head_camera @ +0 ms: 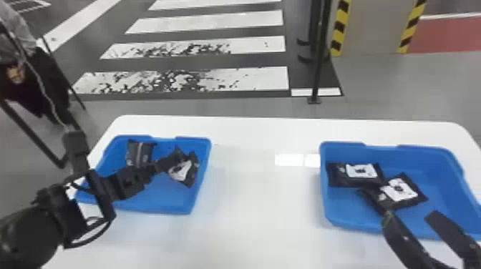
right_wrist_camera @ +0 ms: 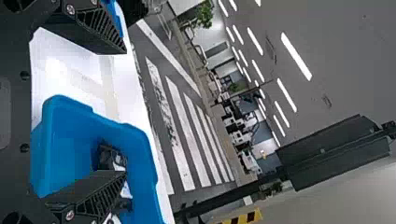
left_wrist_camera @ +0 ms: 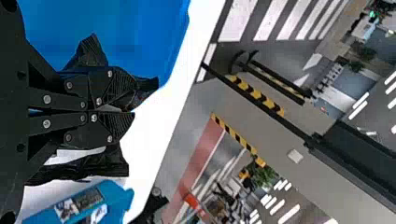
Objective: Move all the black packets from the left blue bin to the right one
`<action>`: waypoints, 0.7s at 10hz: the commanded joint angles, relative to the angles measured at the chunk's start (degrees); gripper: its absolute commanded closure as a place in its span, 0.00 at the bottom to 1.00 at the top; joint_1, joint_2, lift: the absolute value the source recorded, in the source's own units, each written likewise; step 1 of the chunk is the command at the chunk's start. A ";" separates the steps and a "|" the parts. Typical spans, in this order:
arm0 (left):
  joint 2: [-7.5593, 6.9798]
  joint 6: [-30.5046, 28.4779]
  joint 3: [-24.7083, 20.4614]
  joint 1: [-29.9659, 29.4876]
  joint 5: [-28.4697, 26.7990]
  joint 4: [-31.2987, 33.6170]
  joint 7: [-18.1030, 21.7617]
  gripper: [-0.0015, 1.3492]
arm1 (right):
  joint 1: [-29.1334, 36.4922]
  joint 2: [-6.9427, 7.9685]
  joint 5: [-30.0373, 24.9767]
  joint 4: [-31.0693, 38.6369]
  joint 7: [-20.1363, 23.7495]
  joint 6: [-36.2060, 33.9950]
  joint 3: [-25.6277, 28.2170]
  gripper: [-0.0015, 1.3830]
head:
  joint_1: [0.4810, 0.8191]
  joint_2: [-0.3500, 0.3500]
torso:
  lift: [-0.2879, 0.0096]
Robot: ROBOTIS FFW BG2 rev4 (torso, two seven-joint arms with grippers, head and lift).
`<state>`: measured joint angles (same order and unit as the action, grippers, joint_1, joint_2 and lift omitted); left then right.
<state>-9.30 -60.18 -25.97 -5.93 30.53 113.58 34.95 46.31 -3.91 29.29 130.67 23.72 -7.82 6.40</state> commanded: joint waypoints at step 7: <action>2.44 13.78 17.51 -3.06 14.03 0.96 0.11 0.90 | -12.29 -1.28 0.88 -5.86 9.85 -8.20 -4.23 0.08 | 0.63 0.54 | 0.46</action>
<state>-6.69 -46.84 -10.03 -8.98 43.36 114.46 35.07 34.83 -5.06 30.04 125.08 33.54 -15.83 2.71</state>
